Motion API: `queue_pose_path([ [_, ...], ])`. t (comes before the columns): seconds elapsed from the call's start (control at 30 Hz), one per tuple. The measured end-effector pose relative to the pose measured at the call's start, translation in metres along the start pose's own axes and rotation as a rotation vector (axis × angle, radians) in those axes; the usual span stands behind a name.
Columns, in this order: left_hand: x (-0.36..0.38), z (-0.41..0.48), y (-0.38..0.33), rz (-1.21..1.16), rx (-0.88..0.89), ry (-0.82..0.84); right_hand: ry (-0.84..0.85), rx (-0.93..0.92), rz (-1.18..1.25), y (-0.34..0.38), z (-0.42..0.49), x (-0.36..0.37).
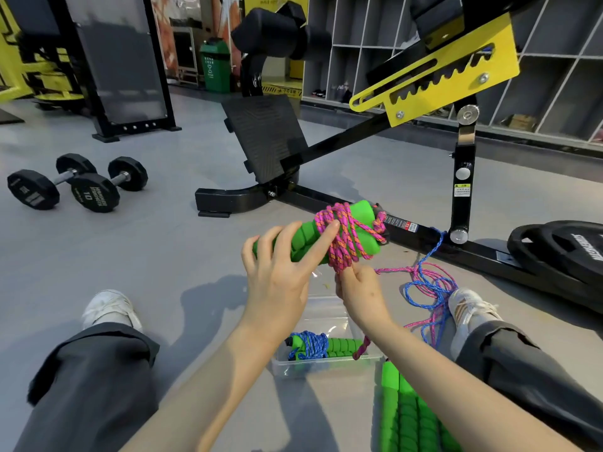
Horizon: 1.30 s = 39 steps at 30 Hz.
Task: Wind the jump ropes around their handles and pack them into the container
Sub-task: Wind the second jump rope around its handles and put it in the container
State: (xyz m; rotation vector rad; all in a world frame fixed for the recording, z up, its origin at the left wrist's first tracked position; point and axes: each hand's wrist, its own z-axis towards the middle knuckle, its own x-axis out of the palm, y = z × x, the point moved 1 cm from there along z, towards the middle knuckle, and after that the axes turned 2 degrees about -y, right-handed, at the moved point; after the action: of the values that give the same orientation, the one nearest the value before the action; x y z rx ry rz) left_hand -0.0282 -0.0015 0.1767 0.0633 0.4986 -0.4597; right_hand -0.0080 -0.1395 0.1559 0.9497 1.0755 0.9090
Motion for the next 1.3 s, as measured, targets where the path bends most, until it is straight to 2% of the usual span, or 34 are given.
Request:
queue_pose_path([
  [0.03,0.003,-0.002,0.004,0.026,-0.023,-0.030,-0.010,-0.017,-0.038,0.002,-0.005,0.002],
  [0.13,0.005,-0.001,0.010,0.022,-0.047,0.035,-0.016,-0.034,-0.070,0.004,-0.017,0.003],
  [0.33,0.011,-0.007,0.007,0.077,0.036,0.082,-0.016,0.033,-0.146,-0.009,-0.034,0.001],
  [0.47,0.006,-0.005,0.000,0.149,0.169,-0.016,-0.019,0.092,-0.171,-0.014,-0.027,-0.004],
  [0.7,0.014,-0.006,0.002,0.225,0.206,-0.058,-0.012,0.048,-0.189,-0.002,-0.038,0.000],
  [0.9,0.028,-0.014,0.019,0.359,0.202,-0.119,0.133,-0.033,-0.317,0.009,-0.054,-0.006],
  [1.1,0.026,-0.011,0.021,0.384,0.280,-0.208,0.222,0.027,-0.129,0.012,-0.060,-0.018],
  [1.23,0.029,-0.018,0.026,0.426,0.308,-0.224,0.255,-0.047,-0.233,0.029,-0.065,-0.034],
  [1.3,0.032,-0.021,0.030,0.459,0.321,-0.207,0.267,-0.146,-0.366,0.041,-0.066,-0.042],
])
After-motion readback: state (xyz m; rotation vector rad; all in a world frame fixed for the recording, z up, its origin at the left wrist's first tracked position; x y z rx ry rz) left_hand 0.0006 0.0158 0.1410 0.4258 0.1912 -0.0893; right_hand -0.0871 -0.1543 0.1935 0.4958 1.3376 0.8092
